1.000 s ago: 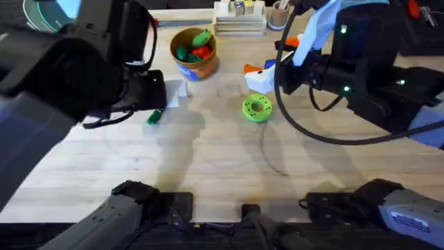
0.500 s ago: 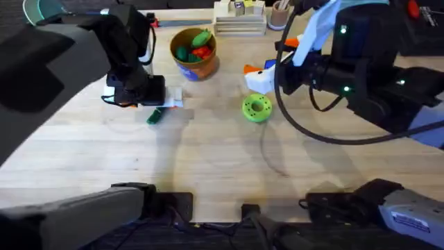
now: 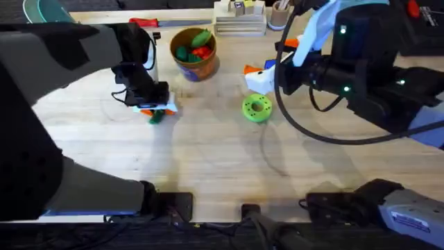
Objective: Pick up the gripper from the table and insert it into the empty holder that is missing its gripper. Then pick up a screw, insert it into the mounting hole, and use the screwdriver to tighten it. Finally, clean up the table by picking up the vegetable and placing it into the bucket.
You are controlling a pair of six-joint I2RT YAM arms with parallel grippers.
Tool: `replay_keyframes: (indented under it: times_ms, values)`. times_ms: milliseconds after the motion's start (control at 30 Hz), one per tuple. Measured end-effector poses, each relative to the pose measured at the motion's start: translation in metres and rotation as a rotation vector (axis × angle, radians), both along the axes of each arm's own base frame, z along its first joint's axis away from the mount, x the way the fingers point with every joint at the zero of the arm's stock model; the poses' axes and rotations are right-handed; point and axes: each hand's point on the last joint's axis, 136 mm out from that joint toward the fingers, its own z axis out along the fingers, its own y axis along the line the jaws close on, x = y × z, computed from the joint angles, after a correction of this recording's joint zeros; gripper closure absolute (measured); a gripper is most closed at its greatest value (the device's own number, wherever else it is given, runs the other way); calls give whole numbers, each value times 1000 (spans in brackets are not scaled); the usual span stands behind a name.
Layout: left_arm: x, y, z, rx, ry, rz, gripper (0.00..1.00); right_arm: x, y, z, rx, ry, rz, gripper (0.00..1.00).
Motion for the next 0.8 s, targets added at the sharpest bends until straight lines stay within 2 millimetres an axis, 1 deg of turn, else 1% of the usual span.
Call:
replay_keyframes:
  times_ms: [67, 100, 133, 200, 267, 333, 367, 400, 467, 567, 633, 700, 733, 800]
  values:
    - [2, -1, 1, -4, -8, 0, 840, 0, 0, 0, 0, 1, 0, 10]
    - [2, -1, 1, -6, -8, -5, 959, 0, 0, 0, 0, 1, 0, 8]
    - [1, 0, 2, -2, -6, -5, 979, 0, 0, 0, 0, 0, 0, 8]
    - [-4, 0, 3, 3, 16, -7, 979, 0, 0, 0, 0, 0, 0, 10]
    - [-12, 1, 9, 9, 27, -7, 979, 0, 0, 0, 0, 1, 0, 10]
    - [-12, 0, 24, 14, -3, -9, 980, 0, 0, 0, 0, 1, 0, 10]
    - [-7, -2, 36, 15, -45, -10, 980, 0, 0, 0, -1, 0, 0, 10]
    - [2, -4, 49, 17, -101, -9, 980, 0, 0, 0, 0, 1, 0, 10]
    - [27, -10, 83, 14, -259, -4, 980, 0, 0, 0, 0, 0, 0, 10]
    - [71, -26, 142, -14, -551, -4, 980, 0, 0, 0, 0, 0, 0, 10]
    - [95, -44, 184, -60, -747, -11, 980, 0, 0, 0, 0, 0, 0, 10]
    - [111, -63, 213, -117, -877, -6, 980, 0, 0, 0, 0, 1, 0, 10]
    - [117, -73, 223, -151, -921, -1, 980, 0, 0, 0, -1, 0, 0, 10]
    - [127, -91, 233, -212, -974, 12, 980, 0, 0, 0, -1, 0, 0, 10]
